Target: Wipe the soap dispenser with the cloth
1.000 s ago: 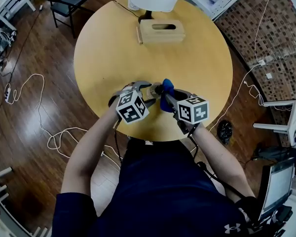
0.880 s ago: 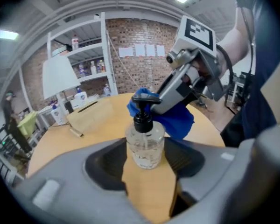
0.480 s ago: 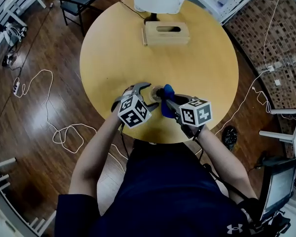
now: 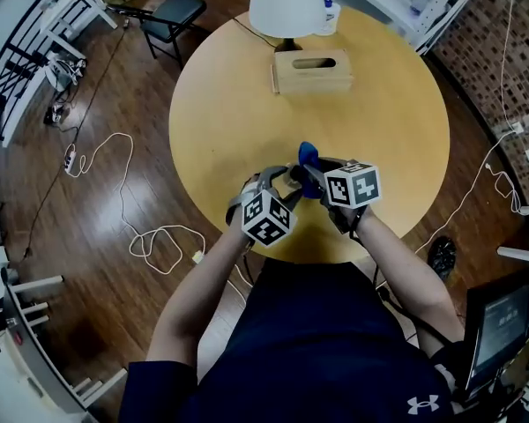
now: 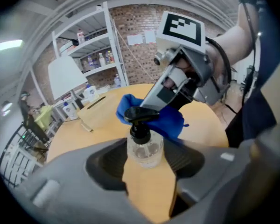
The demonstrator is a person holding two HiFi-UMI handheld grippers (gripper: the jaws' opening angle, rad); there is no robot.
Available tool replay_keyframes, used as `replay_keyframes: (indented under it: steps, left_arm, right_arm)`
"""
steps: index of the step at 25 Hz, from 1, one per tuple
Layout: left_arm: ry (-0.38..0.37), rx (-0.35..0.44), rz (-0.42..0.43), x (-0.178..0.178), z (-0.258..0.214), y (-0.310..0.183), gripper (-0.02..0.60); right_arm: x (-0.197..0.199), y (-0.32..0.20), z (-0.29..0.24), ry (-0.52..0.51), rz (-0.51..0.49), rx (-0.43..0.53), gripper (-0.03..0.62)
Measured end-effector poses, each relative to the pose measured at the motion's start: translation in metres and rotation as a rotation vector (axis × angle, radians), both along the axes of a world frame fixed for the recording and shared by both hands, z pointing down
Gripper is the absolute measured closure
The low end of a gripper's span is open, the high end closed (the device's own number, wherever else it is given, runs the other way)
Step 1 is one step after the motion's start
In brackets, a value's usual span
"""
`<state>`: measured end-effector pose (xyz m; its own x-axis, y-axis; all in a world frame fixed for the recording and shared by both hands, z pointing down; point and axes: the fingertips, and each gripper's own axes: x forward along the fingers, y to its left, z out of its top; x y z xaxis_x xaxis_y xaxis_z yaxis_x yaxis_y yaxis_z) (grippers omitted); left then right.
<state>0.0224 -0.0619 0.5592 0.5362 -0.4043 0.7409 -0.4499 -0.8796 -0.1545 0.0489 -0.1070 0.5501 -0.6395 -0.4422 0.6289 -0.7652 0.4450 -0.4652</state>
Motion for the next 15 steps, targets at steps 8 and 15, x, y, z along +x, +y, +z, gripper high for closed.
replay_keyframes:
  steps: [8, 15]
  left_arm:
    - [0.107, 0.002, -0.223, -0.002, -0.028, -0.004, 0.345]
    - [0.085, -0.037, -0.239, 0.002, -0.011, -0.020, 0.395]
  right_arm:
    - [0.024, 0.012, 0.008, -0.096, 0.093, -0.009, 0.499]
    - [0.044, 0.057, 0.034, -0.120, 0.109, -0.086, 0.499]
